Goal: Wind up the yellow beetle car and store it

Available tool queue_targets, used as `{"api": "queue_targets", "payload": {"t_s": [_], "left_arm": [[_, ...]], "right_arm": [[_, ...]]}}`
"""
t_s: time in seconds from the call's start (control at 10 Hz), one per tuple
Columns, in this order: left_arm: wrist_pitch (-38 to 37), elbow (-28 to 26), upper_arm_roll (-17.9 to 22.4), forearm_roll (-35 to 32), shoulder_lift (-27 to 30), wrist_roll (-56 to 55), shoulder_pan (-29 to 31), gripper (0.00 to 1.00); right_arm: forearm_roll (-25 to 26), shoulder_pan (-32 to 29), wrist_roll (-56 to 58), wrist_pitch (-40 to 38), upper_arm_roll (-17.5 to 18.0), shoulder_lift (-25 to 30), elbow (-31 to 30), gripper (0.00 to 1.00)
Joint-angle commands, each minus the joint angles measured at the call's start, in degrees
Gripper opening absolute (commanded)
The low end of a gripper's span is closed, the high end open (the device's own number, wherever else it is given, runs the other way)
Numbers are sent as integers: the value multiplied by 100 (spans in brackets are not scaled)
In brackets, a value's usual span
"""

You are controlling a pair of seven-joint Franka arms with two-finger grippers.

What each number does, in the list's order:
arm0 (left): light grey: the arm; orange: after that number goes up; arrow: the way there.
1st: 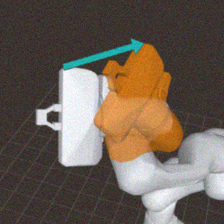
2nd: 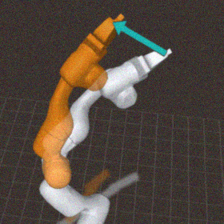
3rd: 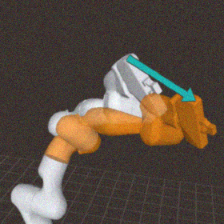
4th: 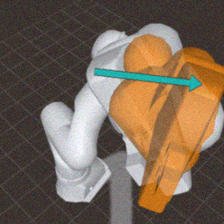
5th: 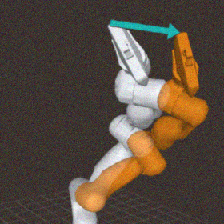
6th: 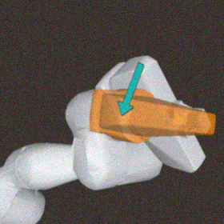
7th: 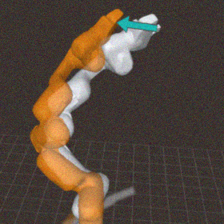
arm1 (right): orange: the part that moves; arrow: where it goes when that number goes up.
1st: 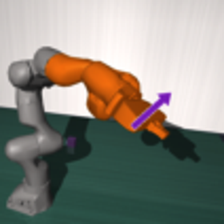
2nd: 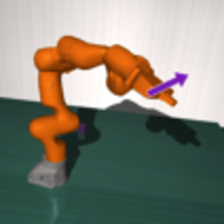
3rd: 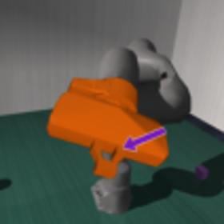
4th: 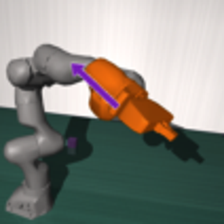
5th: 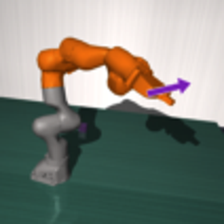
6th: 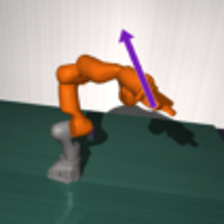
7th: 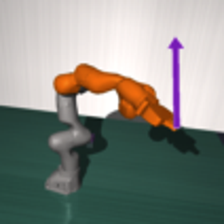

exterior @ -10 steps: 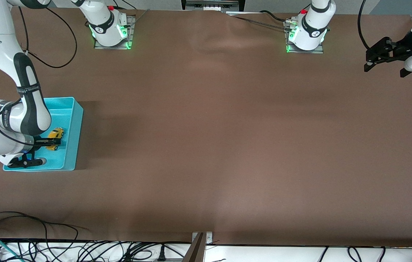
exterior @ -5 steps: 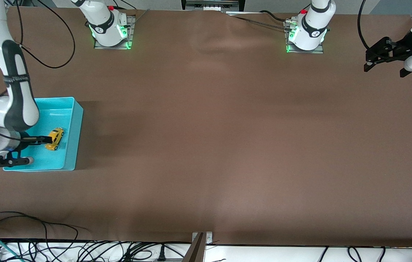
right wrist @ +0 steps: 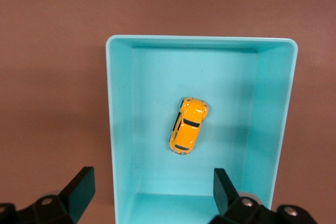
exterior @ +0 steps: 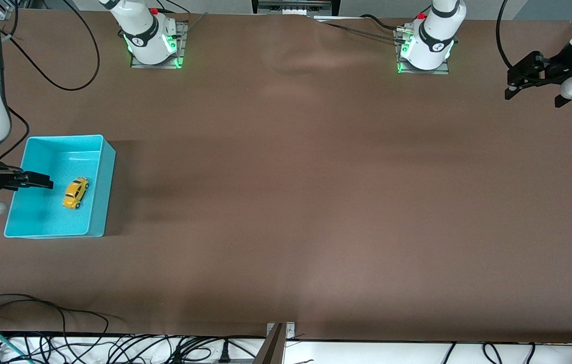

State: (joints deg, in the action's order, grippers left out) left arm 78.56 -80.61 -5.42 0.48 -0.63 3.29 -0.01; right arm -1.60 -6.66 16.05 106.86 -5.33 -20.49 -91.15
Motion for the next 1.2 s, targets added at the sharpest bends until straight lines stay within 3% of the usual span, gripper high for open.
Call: {"api": "queue_targets", "payload": {"t_s": [0.0,0.5,1.1], "left_arm": [[-104,142,-11,40,-34,-13,10,100],[-104,142,-11,40,-34,-13,10,100],[-96,142,-20,48,-42,-13,10,100]], "right_arm": [[-121,-37,4,-182,242,675,-201,100],[-95,15,-972,-955,559,1802,-316,100],[-51,103,-981,-1255,524,1979,-289,100]]}}
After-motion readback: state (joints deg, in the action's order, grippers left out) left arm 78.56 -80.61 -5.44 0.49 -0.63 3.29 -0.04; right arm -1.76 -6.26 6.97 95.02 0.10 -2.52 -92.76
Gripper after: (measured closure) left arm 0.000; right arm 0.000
